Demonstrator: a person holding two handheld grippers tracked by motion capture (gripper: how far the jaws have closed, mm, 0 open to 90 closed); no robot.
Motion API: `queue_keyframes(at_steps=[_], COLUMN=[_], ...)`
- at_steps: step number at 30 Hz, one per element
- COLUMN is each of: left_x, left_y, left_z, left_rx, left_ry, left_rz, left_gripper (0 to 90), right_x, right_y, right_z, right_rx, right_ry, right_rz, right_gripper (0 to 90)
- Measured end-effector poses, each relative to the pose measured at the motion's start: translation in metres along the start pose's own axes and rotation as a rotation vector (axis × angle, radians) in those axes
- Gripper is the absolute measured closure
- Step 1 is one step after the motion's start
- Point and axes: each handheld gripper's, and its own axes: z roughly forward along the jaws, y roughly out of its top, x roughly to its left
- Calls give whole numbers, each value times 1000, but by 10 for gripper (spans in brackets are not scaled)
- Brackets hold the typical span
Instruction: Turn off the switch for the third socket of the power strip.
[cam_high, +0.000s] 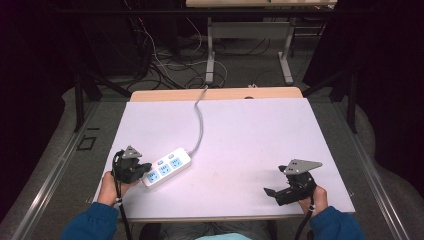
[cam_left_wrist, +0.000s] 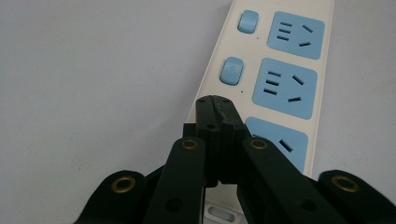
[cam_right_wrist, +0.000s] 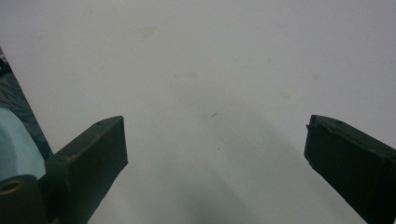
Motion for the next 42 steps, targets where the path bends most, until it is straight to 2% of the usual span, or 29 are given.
queue_keyframes(at_steps=[1, 2, 4, 6, 7, 13, 29, 31, 33, 38, 42], left_x=[0, -1, 0, 0, 1, 0, -1, -1, -1, -1, -1], left_y=[0, -1, -1, -1, 0, -1, -2, -1, -1, -2, -1], left_z=[0, 2, 1, 2, 0, 2, 2, 2, 2, 2, 1], left_rx=[-1, -26, -12, -26, 1, -30, -30, -25, -28, -31, -25], left_ry=[0, 16, 6, 15, -1, 10, 15, 15, 12, 10, 25], left_rz=[-1, -10, -4, -9, 0, -11, -9, 3, -8, -6, 15], left_gripper=[900, 900, 900, 900, 900, 900, 900, 900, 900, 900, 900], right_x=[0, 0, 0, 0, 0, 0, 0, 1, 0, 0, 1], right_y=[0, 0, 0, 0, 0, 0, 0, 0, 0, 0, 0], right_z=[0, 0, 0, 0, 0, 0, -1, 0, 0, 0, 0], right_rx=[0, 0, 1, 0, 0, -1, 3, -1, 1, 4, -1], right_ry=[1, 1, 1, 1, 1, 0, -2, -6, -3, -1, -8], right_rz=[0, 0, -1, 0, 0, 0, 0, 0, -3, 1, 0], right_gripper=[54, 54, 54, 55, 55, 55, 56, 56, 56, 56, 56])
